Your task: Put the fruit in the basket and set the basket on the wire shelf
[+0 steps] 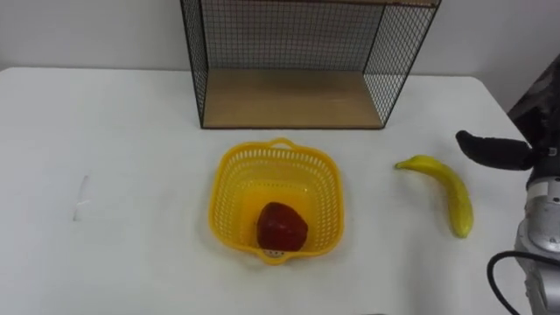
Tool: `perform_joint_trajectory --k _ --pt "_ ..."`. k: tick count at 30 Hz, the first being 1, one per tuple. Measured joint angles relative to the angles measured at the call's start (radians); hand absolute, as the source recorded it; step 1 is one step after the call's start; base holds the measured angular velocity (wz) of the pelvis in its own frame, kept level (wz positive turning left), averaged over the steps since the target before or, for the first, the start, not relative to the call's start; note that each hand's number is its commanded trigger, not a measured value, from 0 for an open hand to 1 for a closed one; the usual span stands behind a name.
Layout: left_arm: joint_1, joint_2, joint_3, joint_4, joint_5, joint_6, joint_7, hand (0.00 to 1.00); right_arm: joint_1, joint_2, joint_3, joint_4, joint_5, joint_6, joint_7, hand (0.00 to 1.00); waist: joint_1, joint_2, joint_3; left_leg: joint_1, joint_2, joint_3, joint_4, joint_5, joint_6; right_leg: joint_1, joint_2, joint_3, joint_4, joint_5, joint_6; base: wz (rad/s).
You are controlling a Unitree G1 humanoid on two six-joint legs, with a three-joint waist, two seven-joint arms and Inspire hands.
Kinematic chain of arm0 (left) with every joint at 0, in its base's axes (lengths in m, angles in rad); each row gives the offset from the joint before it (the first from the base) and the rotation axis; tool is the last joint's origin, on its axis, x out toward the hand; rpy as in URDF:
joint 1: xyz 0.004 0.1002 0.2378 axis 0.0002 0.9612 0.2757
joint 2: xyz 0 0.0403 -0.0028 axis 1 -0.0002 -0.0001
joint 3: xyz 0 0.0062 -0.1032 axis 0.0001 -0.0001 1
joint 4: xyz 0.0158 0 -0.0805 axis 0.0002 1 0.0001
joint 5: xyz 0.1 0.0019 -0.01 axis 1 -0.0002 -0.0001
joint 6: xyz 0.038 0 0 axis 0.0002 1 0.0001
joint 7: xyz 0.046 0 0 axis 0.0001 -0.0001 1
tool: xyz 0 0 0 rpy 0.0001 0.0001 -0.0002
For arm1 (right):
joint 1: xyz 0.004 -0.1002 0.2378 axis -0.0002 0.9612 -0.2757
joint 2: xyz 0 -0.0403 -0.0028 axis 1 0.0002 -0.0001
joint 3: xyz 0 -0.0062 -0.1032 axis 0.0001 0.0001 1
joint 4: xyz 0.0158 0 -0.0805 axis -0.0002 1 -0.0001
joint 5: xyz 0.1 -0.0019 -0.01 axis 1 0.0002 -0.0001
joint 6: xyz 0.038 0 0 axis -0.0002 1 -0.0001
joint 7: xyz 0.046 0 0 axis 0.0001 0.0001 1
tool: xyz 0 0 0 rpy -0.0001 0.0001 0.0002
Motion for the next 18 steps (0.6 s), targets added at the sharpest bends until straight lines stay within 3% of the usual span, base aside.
perform_joint_trajectory --k 11,18 --pt "0.015 0.004 0.043 -0.003 0.012 0.012 -0.011 0.00 -0.023 -0.014 0.000 0.199 0.000 0.025 0.132 0.00 -0.004 0.004 -0.0026 -0.009 -0.009 -0.025 0.001 0.006 -0.001 0.000 -0.002 -0.015 -0.001 0.000 0.000 0.05" --pt "0.017 0.010 0.076 -0.002 0.012 0.022 -0.030 0.00 -0.038 -0.022 0.000 0.323 -0.021 0.049 0.219 0.00 -0.002 -0.004 0.0016 -0.002 -0.009 -0.027 0.002 0.006 -0.001 0.007 -0.002 -0.013 -0.002 0.000 0.000 0.01"
